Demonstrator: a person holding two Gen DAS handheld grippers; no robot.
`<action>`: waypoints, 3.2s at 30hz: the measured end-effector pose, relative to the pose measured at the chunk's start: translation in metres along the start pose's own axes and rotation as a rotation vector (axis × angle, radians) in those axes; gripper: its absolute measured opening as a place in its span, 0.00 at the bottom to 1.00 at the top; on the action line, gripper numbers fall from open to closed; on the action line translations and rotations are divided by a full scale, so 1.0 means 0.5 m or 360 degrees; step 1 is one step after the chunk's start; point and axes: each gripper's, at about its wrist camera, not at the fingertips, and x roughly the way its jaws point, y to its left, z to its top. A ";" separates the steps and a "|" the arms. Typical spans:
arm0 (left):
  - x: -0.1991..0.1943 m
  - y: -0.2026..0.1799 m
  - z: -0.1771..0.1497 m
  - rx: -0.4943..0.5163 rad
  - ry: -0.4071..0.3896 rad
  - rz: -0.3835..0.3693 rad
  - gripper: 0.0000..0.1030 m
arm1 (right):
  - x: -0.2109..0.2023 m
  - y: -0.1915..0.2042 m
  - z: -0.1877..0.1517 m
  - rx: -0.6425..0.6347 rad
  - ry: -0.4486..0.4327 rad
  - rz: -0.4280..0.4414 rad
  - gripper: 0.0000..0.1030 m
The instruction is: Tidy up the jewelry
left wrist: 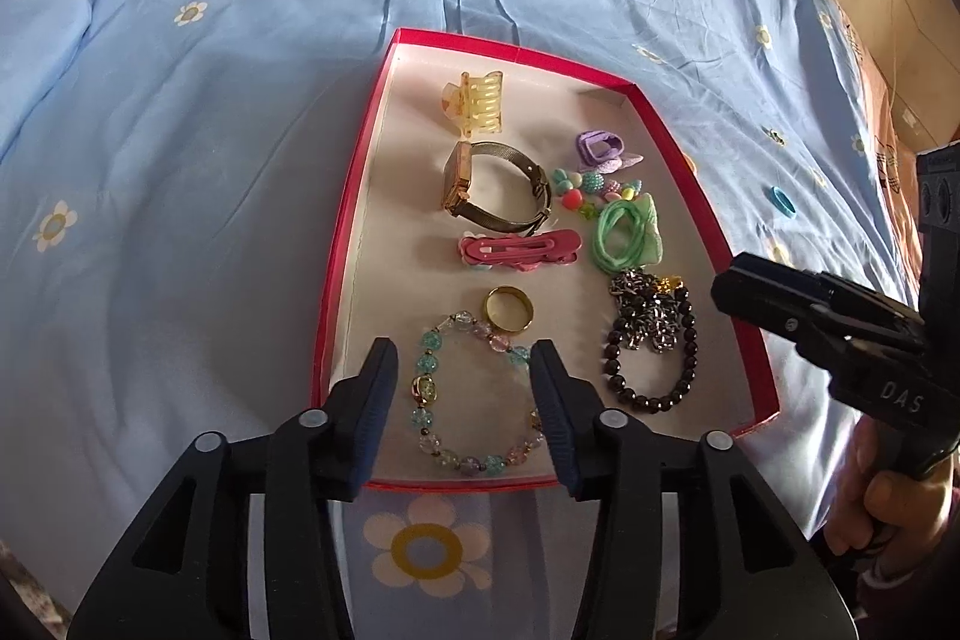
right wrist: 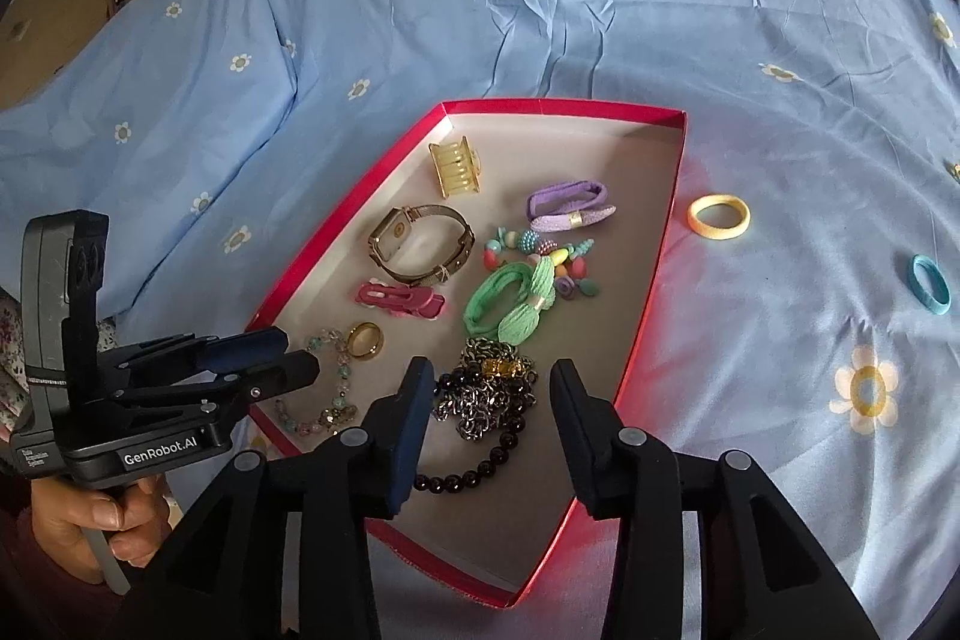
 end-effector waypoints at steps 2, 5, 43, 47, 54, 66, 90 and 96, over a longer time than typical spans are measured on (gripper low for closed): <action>-0.007 -0.003 -0.001 -0.0002 -0.0017 -0.0001 0.53 | -0.019 0.002 0.001 0.0006 -0.0056 0.0002 0.51; -0.015 -0.008 -0.006 -0.0015 -0.0029 0.0000 0.63 | -0.044 0.001 0.000 0.0012 -0.0131 0.0007 0.58; -0.143 -0.061 -0.134 -0.0108 -0.0482 0.0337 1.00 | -0.141 -0.007 -0.101 0.0042 -0.0391 0.0095 0.89; -0.147 -0.068 -0.153 -0.0108 -0.0447 0.0320 1.00 | -0.150 0.007 -0.115 -0.0051 -0.0385 0.0011 0.99; -0.207 -0.094 -0.121 0.0037 -0.0535 0.0397 1.00 | -0.190 0.020 -0.095 -0.0110 -0.0379 0.0016 0.99; -0.204 -0.093 -0.099 0.0017 -0.0546 0.0547 1.00 | -0.274 0.052 -0.074 -0.0242 -0.0569 -0.0030 1.00; -0.194 -0.087 -0.148 -0.0072 -0.0396 0.0696 1.00 | -0.203 0.069 -0.122 -0.0234 -0.0441 -0.0029 1.00; -0.185 -0.084 -0.121 -0.0073 -0.0402 0.0642 1.00 | -0.207 0.088 -0.097 -0.0289 -0.0476 -0.0056 1.00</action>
